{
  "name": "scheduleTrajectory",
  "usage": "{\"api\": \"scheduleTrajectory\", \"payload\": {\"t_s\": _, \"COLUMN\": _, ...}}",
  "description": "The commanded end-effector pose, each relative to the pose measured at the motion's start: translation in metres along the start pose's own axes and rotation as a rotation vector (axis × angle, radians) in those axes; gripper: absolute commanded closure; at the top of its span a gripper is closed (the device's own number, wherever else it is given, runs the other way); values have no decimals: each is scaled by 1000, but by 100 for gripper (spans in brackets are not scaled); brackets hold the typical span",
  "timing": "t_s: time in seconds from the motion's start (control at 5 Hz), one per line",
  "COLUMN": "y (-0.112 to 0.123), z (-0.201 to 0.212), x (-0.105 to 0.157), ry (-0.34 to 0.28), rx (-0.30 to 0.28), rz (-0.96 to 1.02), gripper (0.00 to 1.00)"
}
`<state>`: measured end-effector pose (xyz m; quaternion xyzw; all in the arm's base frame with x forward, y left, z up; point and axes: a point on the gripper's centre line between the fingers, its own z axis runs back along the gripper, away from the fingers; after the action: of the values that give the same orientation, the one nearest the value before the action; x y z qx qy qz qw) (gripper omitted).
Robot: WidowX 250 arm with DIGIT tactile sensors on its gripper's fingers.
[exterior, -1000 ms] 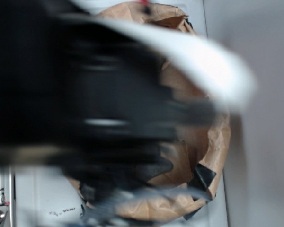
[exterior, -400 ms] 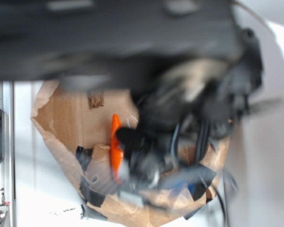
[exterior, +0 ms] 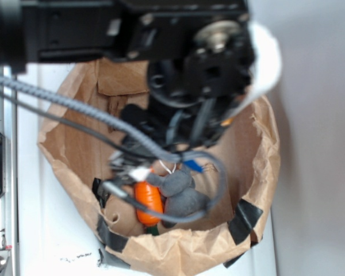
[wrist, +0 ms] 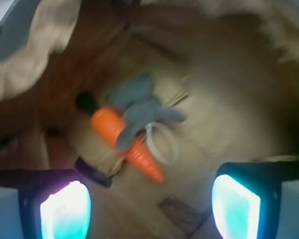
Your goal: Grab the carrot.
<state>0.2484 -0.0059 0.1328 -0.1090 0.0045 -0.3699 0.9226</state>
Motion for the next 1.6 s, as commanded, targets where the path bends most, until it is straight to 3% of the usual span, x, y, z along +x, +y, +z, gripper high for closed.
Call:
{"api": "scheduleTrajectory", "payload": {"t_s": 0.0, "y": -14, "z": -35, "x": 6, "ry": 65, "rx": 59, "rz": -85, "gripper": 0}}
{"api": "scheduleTrajectory", "payload": {"t_s": 0.4, "y": -31, "z": -90, "x": 16, "ry": 138, "rx": 84, "rz": -91, "gripper": 0}}
{"api": "scheduleTrajectory", "payload": {"t_s": 0.6, "y": -43, "z": -103, "x": 17, "ry": 149, "rx": 42, "rz": -109, "gripper": 0}}
{"api": "scheduleTrajectory", "payload": {"t_s": 0.8, "y": -45, "z": -107, "x": 19, "ry": 135, "rx": 50, "rz": -129, "gripper": 11}}
{"api": "scheduleTrajectory", "payload": {"t_s": 1.0, "y": -36, "z": -104, "x": 23, "ry": 123, "rx": 79, "rz": -123, "gripper": 100}}
{"api": "scheduleTrajectory", "payload": {"t_s": 1.2, "y": -34, "z": -106, "x": 26, "ry": 105, "rx": 82, "rz": -119, "gripper": 100}}
{"api": "scheduleTrajectory", "payload": {"t_s": 1.4, "y": -31, "z": -90, "x": 31, "ry": 39, "rx": 91, "rz": -87, "gripper": 100}}
